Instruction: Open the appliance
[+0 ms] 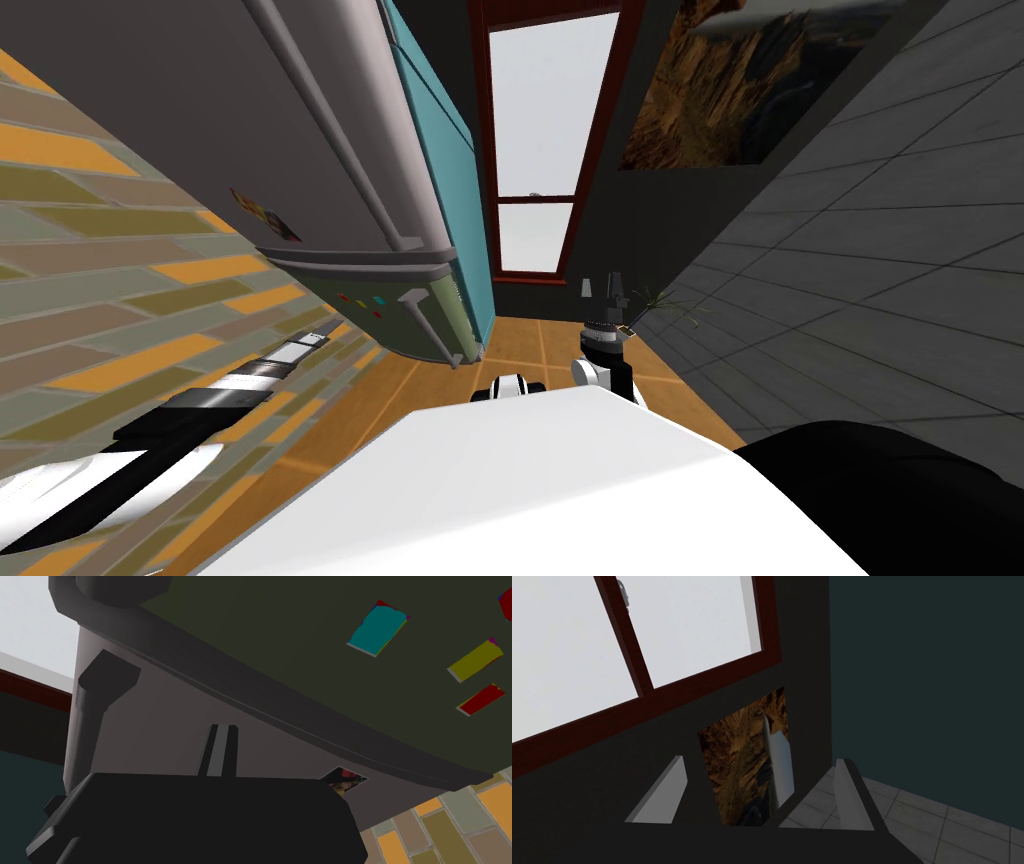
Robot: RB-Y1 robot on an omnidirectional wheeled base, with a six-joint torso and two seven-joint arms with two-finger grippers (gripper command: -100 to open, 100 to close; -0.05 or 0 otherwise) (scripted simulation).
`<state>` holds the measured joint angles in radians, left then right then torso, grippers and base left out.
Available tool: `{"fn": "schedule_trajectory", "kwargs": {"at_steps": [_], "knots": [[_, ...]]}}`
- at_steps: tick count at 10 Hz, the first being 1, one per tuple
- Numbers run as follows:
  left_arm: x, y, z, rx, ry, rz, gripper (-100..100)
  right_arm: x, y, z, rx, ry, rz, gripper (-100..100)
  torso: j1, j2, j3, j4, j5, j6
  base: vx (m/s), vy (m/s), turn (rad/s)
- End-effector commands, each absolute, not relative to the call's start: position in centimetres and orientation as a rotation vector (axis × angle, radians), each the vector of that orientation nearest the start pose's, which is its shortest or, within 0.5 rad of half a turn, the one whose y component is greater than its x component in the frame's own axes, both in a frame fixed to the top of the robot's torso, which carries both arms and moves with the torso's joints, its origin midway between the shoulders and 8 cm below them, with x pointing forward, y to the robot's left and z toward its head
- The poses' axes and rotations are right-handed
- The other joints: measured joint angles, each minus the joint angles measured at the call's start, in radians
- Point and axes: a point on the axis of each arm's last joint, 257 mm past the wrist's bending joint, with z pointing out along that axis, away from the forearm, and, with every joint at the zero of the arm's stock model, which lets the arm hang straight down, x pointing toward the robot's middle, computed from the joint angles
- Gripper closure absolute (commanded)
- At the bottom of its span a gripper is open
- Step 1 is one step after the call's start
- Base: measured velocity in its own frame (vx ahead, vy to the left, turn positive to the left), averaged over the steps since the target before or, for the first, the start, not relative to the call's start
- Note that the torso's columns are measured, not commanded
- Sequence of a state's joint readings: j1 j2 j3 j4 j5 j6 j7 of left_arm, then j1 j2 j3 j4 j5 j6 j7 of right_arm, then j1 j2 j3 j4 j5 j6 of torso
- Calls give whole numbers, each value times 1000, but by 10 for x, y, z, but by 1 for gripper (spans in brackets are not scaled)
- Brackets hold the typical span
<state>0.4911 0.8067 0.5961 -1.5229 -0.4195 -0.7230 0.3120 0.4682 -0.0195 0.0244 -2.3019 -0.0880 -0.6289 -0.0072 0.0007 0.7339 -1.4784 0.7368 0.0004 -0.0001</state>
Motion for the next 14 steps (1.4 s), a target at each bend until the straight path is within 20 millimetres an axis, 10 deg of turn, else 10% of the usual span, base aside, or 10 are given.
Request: {"fn": "schedule_trajectory", "kwargs": {"at_steps": [1, 6, 7, 11, 12, 14], "knots": [[360, 580, -56, -239, 1444, -480, 100, 316, -274, 66, 560, 443, 1435, 0, 0, -1, -1, -1, 0, 0, -83, -17, -134], [337, 601, -83, -297, 1481, -522, 100, 316, -274, 66, 560, 443, 1435, 0, -1, 0, 0, 0, 0, 0, -53, -1, -15], [344, 609, -55, -253, 1479, -514, 100, 316, -274, 66, 560, 443, 1435, 0, -1, 0, 0, 0, 0, 0, -118, -18, -139], [318, 629, -82, -329, 1511, -564, 100, 316, -274, 66, 560, 443, 1435, 0, 0, 1, 0, 0, 0, 0, -64, -6, -16], [325, 637, -51, -293, 1503, -555, 100, 316, -274, 66, 560, 443, 1435, 0, 0, -1, -1, 0, 0, 0, -115, -8, -126], [314, 641, -60, -330, 1520, -593, 100, 316, -274, 66, 560, 443, 1436, 0, -2, 8, 5, 3, -1, 0, -110, -20, -51]]}}
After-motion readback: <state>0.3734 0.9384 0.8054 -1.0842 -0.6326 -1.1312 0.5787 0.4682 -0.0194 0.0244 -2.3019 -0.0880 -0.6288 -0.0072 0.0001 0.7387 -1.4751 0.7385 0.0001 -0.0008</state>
